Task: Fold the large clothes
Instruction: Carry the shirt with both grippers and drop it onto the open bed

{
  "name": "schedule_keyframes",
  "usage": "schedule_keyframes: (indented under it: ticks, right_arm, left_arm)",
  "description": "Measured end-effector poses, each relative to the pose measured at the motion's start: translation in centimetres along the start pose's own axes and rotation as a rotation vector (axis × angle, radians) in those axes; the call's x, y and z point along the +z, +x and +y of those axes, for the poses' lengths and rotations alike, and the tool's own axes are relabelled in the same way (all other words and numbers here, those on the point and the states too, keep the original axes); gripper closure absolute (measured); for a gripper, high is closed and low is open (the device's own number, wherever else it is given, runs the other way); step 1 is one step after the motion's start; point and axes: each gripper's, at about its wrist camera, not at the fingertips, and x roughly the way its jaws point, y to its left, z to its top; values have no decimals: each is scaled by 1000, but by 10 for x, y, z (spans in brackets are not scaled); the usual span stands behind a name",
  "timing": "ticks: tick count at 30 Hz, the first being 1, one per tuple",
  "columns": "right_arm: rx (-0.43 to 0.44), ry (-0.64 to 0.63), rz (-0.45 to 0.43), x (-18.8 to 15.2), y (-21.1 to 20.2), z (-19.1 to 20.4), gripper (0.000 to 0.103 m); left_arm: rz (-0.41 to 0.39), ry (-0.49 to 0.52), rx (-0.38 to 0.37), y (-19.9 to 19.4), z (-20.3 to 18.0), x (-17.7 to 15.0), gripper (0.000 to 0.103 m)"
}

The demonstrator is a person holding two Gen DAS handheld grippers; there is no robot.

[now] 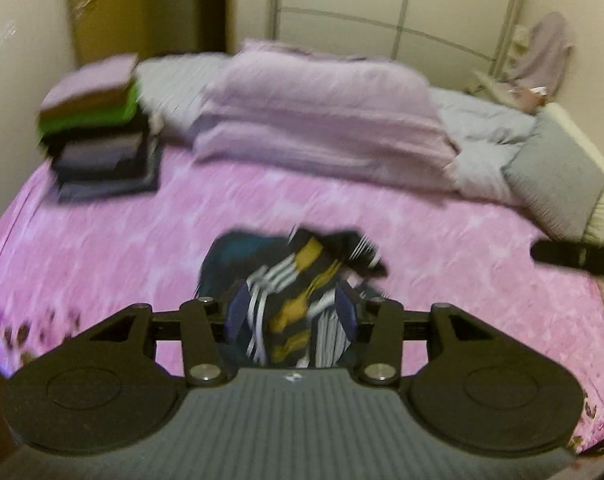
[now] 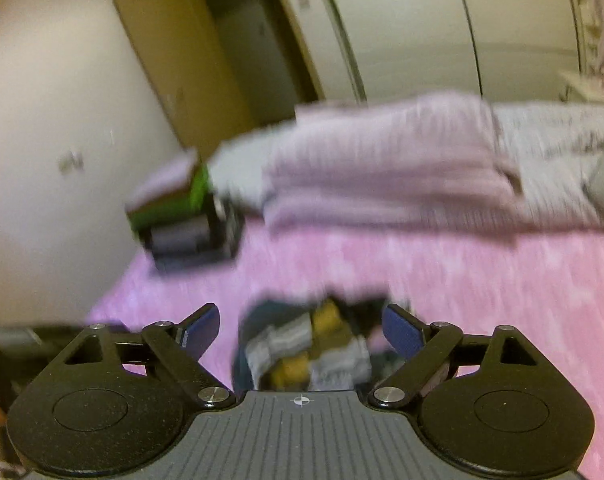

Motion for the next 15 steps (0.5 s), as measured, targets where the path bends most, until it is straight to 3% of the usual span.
schedule_keyframes:
  ticks: [4,15]
  right_arm:
    - [-14,2,100,-64,-10,7,17]
    - [-9,6,219,-133,-77,-3,17]
  left_arm:
    - [66,-43,32,-5,9,-40,57]
    - [150,-36,26,-28,-48,-98,46]
